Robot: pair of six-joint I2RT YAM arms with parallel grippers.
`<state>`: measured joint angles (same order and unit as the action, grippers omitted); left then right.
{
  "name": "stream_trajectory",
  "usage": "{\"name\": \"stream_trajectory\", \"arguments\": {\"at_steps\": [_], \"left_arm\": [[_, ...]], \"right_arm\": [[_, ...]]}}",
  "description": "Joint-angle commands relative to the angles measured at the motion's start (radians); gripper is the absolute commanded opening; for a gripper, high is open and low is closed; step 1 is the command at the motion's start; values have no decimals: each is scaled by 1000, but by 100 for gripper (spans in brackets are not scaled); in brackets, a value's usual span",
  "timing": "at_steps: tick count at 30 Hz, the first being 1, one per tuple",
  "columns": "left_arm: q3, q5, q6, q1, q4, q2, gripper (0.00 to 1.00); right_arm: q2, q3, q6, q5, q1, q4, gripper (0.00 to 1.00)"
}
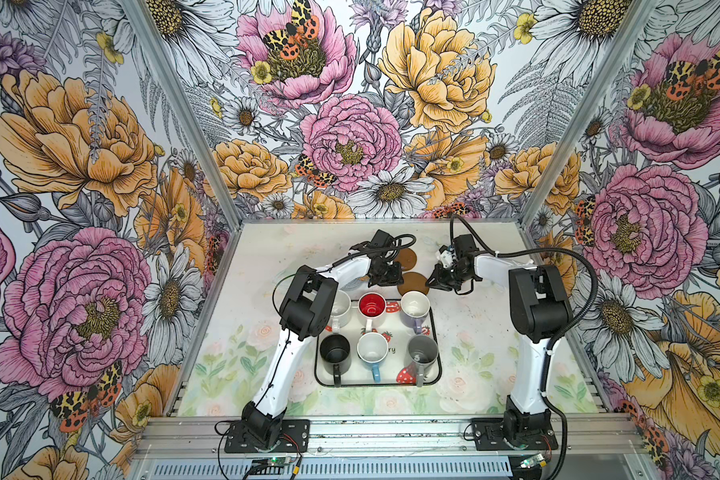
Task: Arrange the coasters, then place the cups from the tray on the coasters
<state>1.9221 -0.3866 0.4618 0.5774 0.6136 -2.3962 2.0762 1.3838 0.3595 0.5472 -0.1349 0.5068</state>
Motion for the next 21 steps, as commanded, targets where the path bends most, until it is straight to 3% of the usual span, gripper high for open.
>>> {"name": "stream_trajectory", "arguments": {"at_steps": [1, 21], "left_arm": [[54, -77, 36, 52, -32, -52, 27], [334, -111, 142, 70, -34, -229, 25]], "right_arm": [[-7, -7, 9, 57, -11, -46, 19], [81, 149, 48, 126, 78, -57, 19]]}}
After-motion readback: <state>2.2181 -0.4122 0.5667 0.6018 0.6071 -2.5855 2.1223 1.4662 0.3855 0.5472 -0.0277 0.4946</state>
